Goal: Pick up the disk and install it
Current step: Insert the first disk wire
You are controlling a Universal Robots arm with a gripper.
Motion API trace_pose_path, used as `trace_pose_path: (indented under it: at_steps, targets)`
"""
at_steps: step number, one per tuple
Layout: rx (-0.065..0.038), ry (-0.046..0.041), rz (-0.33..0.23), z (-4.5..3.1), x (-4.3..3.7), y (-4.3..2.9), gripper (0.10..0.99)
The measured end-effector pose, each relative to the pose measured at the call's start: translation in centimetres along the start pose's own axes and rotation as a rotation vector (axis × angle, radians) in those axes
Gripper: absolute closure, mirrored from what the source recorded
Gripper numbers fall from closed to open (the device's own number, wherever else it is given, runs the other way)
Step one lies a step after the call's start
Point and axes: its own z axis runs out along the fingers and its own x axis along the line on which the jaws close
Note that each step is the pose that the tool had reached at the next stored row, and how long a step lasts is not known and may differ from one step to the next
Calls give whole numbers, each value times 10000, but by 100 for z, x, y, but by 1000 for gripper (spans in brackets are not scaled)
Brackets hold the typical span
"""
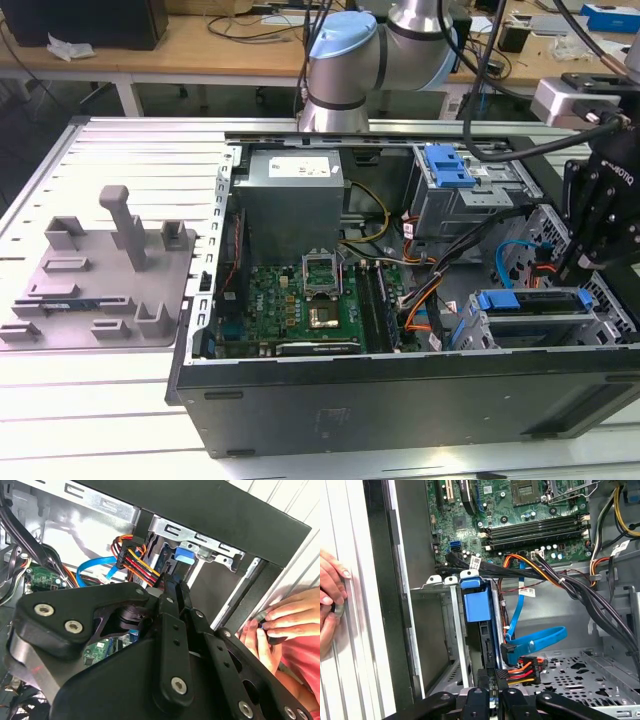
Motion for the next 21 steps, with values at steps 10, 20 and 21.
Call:
trace_pose_path:
  at_steps: [10, 20, 21]
  targets:
    - [-2, 1, 1, 53, -11, 4, 918]
    - [-116, 17, -68, 51, -21, 2, 918]
    - [-108, 15, -267, 51, -25, -7, 918]
